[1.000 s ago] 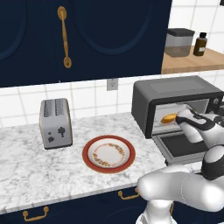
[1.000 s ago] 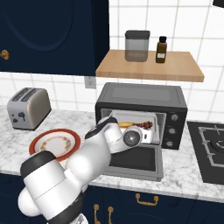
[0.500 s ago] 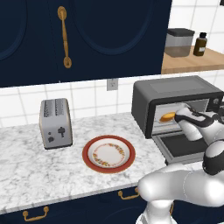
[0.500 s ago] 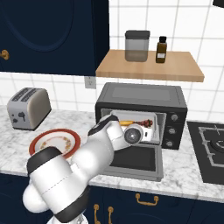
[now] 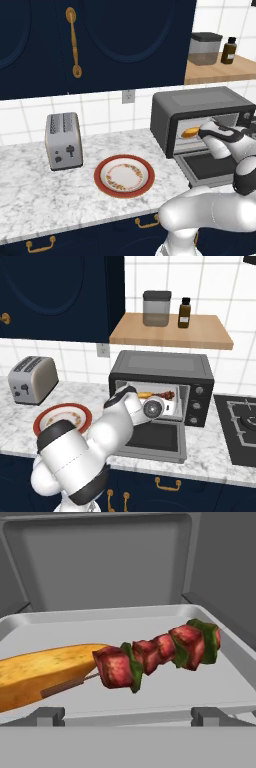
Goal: Pick up the kebab skewer and baguette bread, and place them inside the toaster oven. Close the toaster oven door and start by setting the timer.
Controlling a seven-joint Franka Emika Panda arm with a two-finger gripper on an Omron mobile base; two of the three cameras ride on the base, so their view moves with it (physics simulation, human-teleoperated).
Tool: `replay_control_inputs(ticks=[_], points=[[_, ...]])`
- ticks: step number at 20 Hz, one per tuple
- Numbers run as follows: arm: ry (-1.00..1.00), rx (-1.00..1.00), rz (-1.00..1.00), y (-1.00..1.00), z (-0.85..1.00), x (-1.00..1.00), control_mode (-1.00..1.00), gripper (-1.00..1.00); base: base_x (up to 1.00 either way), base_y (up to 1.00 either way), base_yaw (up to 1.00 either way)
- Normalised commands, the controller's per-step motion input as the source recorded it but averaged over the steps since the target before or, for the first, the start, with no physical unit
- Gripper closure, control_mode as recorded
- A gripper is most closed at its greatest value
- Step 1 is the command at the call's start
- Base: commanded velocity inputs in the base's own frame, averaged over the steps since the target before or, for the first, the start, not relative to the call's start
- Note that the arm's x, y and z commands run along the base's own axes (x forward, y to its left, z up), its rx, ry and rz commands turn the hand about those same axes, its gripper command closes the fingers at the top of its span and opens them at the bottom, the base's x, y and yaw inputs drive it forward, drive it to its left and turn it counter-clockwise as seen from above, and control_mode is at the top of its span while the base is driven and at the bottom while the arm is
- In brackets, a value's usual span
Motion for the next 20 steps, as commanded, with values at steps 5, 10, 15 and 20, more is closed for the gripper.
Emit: replay_control_inputs(ticks=[5, 10, 15, 20], points=[[0.00, 0.00, 0.00, 0.00, -0.02, 0.09, -1.00, -1.00, 0.00, 0.00, 0.00], [-0.01, 0.00, 0.00, 0.00, -0.02, 0.09, -1.00, -1.00, 0.00, 0.00, 0.00], [-0.01, 0.00, 0.00, 0.00, -0.03, 0.09, -1.00, -1.00, 0.00, 0.00, 0.00], [-0.01, 0.00, 0.00, 0.00, -0.04, 0.08, -1.00, -1.00, 0.00, 0.00, 0.00]])
